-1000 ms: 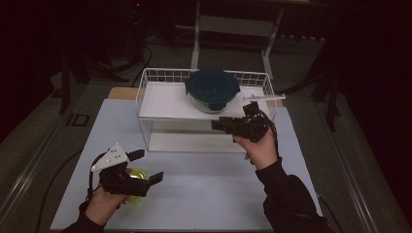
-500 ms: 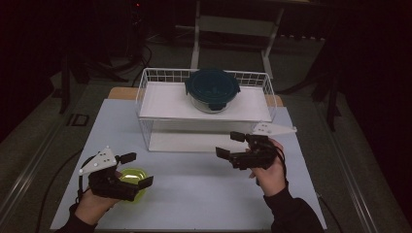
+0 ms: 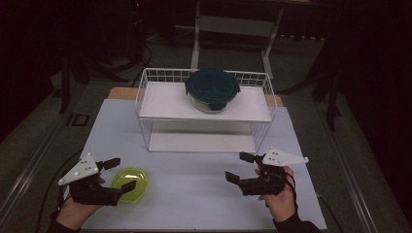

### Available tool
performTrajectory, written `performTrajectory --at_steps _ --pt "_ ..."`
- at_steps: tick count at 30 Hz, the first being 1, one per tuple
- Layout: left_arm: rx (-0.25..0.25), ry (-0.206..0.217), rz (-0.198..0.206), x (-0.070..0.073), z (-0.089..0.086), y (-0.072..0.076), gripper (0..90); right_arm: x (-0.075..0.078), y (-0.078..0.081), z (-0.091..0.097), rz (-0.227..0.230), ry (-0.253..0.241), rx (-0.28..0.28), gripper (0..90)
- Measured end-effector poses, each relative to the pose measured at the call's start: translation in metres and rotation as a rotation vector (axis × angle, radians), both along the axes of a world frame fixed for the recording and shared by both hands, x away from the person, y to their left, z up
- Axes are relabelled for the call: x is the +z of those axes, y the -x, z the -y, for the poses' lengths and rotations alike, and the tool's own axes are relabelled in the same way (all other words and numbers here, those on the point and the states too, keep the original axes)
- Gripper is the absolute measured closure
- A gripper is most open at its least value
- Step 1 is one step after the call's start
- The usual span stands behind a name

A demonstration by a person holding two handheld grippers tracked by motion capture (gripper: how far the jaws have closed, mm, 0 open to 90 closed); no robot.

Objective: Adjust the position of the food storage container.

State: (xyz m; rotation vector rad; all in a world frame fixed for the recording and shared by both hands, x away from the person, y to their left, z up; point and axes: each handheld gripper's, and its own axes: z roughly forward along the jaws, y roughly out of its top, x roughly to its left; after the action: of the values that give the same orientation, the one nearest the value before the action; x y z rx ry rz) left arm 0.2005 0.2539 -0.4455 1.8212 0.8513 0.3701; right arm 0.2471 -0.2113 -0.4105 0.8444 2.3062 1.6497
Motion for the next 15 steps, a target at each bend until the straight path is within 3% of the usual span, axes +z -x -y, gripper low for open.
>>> performTrajectory --at_steps 7,10,12,15 --pt "0.034 0.023 -0.014 -0.017 -0.02 0.004 25.8 -0.005 0.015 0.012 0.028 -0.005 -0.034 15.2" --pt "0.035 0.001 -0.036 -0.022 -0.032 0.007 36.5 -0.006 0.021 0.019 0.041 -0.007 -0.049 15.2" --pt "0.037 -0.001 -0.044 -0.023 -0.036 0.009 38.5 -0.006 0.022 0.021 0.041 -0.014 -0.051 15.2" --pt "0.056 -0.006 -0.054 -0.025 -0.048 0.013 52.1 -0.009 0.025 0.028 0.033 -0.027 -0.078 15.3"
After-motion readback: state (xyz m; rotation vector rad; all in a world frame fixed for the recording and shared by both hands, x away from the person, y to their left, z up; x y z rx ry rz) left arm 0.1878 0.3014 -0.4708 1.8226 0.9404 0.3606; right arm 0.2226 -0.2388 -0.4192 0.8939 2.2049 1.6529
